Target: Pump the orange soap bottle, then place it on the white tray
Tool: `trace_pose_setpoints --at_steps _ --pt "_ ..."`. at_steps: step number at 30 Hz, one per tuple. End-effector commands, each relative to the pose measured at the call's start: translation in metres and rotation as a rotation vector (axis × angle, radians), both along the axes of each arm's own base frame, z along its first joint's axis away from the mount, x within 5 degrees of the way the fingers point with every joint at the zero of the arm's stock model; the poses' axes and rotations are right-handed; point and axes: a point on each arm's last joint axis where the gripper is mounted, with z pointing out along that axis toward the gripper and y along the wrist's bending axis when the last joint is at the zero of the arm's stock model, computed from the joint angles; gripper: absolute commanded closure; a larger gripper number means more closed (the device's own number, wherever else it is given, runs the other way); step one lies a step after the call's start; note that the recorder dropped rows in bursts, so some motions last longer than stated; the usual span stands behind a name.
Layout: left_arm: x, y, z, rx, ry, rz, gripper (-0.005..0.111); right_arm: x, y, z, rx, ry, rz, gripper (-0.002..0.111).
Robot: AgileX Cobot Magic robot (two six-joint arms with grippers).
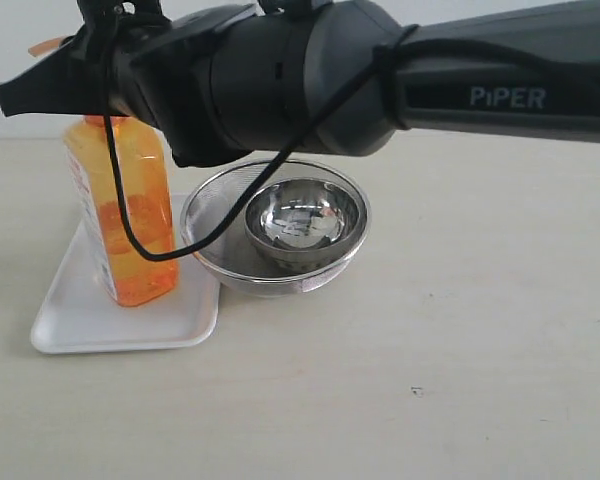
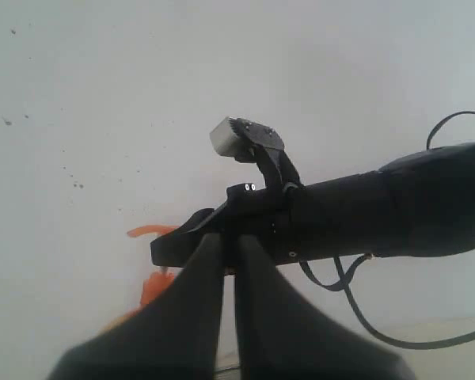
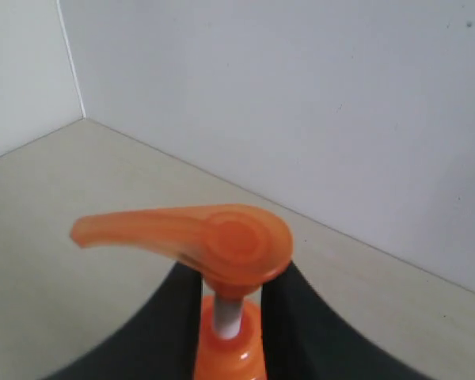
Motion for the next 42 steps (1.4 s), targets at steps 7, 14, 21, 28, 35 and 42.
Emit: trace_pose_setpoints --at_steps 7,14,21,28,35,42 --pt "0.0 0.0 -0.001 -0.01 0.0 -0.006 0.102 -0.005 -0.006 0.017 0.026 0.006 0.012 0.104" --pt "0.0 0.0 -0.001 -0.01 0.0 -0.006 0.102 -0.003 -0.007 0.016 0.032 0.012 -0.022 0.025" --pt "0.0 0.0 -0.001 -0.01 0.0 -0.006 0.102 -0.002 -0.009 0.016 0.04 0.018 -0.042 0.007" --pt "0.0 0.0 -0.001 -0.01 0.0 -0.006 0.102 -0.007 -0.01 0.025 0.075 0.042 -0.008 0.007" --pt "0.0 0.0 -0.001 -0.01 0.0 -0.006 0.102 -0.015 -0.011 0.039 0.111 0.053 0.056 0.007" --pt "0.0 0.0 -0.001 -0.01 0.0 -0.006 0.102 -0.012 -0.024 0.048 0.028 -0.024 -0.03 0.029"
